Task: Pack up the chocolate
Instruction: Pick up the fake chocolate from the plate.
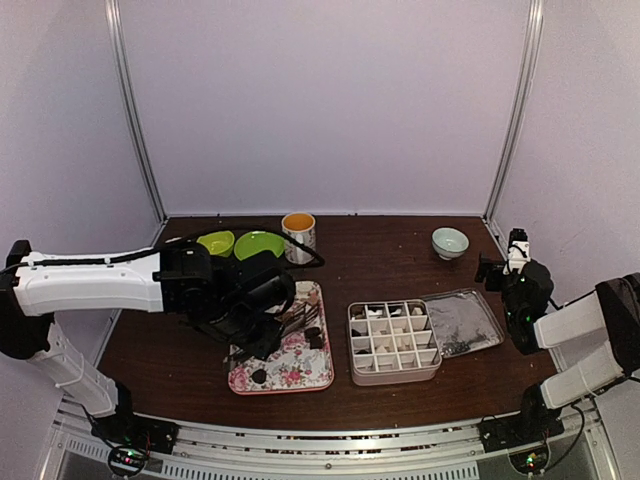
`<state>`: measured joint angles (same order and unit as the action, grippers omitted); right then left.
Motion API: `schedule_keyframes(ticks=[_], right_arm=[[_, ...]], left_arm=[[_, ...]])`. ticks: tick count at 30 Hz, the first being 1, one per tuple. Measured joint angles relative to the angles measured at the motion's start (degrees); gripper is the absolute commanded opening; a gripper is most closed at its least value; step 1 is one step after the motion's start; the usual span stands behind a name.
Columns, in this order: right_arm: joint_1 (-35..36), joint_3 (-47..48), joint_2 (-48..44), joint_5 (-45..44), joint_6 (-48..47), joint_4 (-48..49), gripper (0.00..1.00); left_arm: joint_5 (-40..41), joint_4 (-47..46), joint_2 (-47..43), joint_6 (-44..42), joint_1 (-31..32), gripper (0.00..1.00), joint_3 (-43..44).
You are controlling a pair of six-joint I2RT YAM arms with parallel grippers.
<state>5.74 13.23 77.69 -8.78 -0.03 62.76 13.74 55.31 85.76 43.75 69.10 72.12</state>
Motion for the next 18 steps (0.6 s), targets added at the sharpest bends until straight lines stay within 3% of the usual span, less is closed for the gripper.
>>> schedule_keyframes(ticks=[18], right_arm=[[0.0,0.0,0.0,0.0,0.0,0.0,1.00]], left_arm=[[1.7,0.6,-1.8,7.0,-3.4,0.31,-4.7]])
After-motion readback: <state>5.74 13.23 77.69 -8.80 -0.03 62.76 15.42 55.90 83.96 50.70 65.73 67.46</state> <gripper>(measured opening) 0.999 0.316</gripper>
